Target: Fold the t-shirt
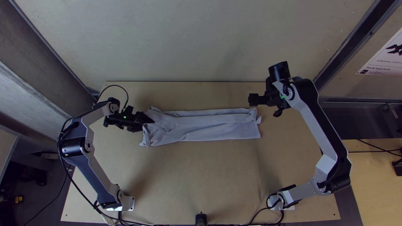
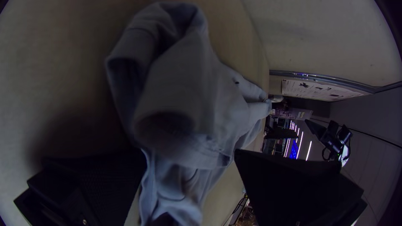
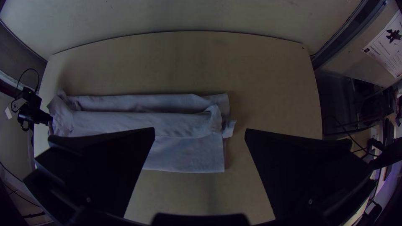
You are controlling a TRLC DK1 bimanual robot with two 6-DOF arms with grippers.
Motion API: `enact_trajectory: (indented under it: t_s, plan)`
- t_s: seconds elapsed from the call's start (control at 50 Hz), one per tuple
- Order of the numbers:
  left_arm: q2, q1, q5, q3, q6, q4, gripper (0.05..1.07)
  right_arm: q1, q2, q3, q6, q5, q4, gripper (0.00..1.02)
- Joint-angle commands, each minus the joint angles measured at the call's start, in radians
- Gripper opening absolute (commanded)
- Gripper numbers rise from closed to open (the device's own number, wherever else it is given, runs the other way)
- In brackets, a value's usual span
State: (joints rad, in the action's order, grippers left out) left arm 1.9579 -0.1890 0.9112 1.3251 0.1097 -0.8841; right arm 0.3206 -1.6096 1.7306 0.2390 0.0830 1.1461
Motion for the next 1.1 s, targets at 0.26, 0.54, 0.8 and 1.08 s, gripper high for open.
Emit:
enact_trajectory:
  t_s: [0.26, 0.54, 0.8, 1.08]
  plan:
    - [-0.108, 0.220, -0.207, -0.127, -0.269, 0.240, 1.03, 0.025, 0.057, -0.062, 0.046, 0.012, 0.010, 0.98]
    - [-0.146, 0.356, -0.341, -0.152, -0.340, 0.266, 1.03, 0.015, 0.112, -0.138, 0.054, 0.012, -0.019, 0.98]
    - [-0.152, 0.382, -0.502, -0.144, -0.416, 0.300, 0.19, 0.009, 0.201, -0.250, 0.063, 0.012, -0.066, 0.98]
    - [-0.226, 0.322, -0.584, -0.127, -0.404, 0.254, 0.08, -0.041, 0.274, -0.329, 0.056, 0.017, -0.141, 0.98]
